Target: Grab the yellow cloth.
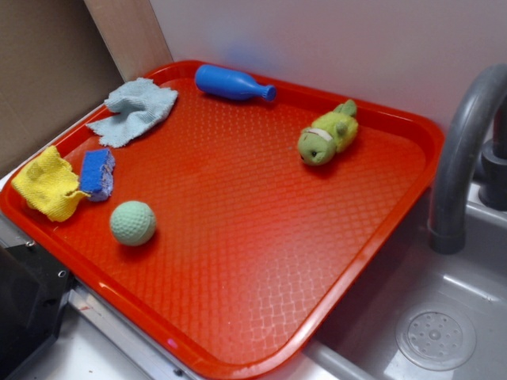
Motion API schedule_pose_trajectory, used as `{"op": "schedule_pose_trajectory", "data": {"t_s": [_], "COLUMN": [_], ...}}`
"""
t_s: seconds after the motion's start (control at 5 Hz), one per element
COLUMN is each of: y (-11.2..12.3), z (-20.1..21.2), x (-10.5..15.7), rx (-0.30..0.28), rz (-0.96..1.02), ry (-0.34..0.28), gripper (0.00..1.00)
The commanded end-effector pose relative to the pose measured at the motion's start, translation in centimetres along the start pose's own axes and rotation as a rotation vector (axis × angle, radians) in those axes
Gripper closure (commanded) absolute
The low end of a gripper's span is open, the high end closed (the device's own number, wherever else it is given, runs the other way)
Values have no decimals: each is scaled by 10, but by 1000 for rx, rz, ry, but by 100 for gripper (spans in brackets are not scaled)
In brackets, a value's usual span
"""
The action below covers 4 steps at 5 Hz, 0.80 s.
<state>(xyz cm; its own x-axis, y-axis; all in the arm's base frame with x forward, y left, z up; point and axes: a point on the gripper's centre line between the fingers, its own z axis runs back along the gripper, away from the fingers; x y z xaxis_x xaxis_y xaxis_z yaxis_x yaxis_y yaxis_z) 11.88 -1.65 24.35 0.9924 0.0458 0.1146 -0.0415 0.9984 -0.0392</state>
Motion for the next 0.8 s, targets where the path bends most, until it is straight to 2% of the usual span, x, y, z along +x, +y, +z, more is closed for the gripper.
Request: {"op": "schedule_pose_trajectory", "data": {"t_s": [0.0,0.2,0.4,0.6], "y": [0,42,74,96], "z": [0,-38,-71,-103], "x": [0,15,13,-7], "rx": [0,68,43,46], "rz": [0,-87,-145,-209], "ry": [0,7,27,28], "gripper": [0,0,0,0]}}
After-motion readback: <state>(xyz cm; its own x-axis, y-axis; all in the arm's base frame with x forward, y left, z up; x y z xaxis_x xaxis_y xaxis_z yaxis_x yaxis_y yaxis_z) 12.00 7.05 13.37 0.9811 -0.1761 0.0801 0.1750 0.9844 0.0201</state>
